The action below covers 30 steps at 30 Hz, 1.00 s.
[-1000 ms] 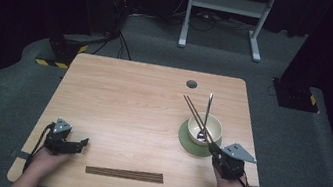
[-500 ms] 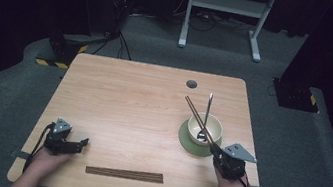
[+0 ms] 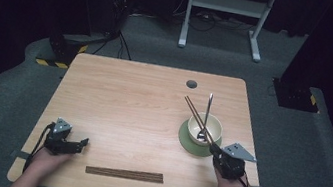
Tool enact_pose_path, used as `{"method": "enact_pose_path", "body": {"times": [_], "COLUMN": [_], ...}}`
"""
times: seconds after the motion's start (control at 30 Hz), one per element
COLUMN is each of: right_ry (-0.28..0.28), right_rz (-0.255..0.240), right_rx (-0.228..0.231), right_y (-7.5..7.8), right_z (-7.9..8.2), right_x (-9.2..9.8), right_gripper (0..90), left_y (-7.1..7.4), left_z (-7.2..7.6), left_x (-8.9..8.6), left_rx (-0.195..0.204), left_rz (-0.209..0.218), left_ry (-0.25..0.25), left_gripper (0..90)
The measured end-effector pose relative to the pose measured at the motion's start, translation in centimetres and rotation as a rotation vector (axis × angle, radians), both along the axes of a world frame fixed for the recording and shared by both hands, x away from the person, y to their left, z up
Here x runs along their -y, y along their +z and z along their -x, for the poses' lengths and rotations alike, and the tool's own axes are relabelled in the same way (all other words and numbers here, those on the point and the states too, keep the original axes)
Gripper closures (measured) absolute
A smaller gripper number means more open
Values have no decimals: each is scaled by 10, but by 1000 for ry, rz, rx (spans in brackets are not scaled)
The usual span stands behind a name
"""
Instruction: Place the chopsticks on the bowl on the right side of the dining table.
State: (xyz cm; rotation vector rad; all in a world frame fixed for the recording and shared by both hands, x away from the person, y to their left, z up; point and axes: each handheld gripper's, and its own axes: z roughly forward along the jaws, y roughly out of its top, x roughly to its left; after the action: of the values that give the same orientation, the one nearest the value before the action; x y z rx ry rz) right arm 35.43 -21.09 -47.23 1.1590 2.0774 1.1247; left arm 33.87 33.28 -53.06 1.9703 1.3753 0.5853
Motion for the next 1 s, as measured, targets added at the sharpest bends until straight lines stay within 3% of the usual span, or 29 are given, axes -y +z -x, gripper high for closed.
{"method": "enact_pose_path", "body": {"times": [0.63,0.8,1.0], "right_ry": [-1,-13,-55], "right_rz": [-3,-12,-19], "right_rx": [14,34,39], "right_y": [1,4,3], "right_z": [1,4,5], "right_x": [-1,-1,3], "right_gripper": [818,728,547], "left_y": [0,0,0], "left_z": [0,0,0], "left_x": [0,0,0], "left_rx": [0,0,0], "left_rz": [0,0,1], "left_ry": [0,0,-2], "left_gripper": [138,138,138]}}
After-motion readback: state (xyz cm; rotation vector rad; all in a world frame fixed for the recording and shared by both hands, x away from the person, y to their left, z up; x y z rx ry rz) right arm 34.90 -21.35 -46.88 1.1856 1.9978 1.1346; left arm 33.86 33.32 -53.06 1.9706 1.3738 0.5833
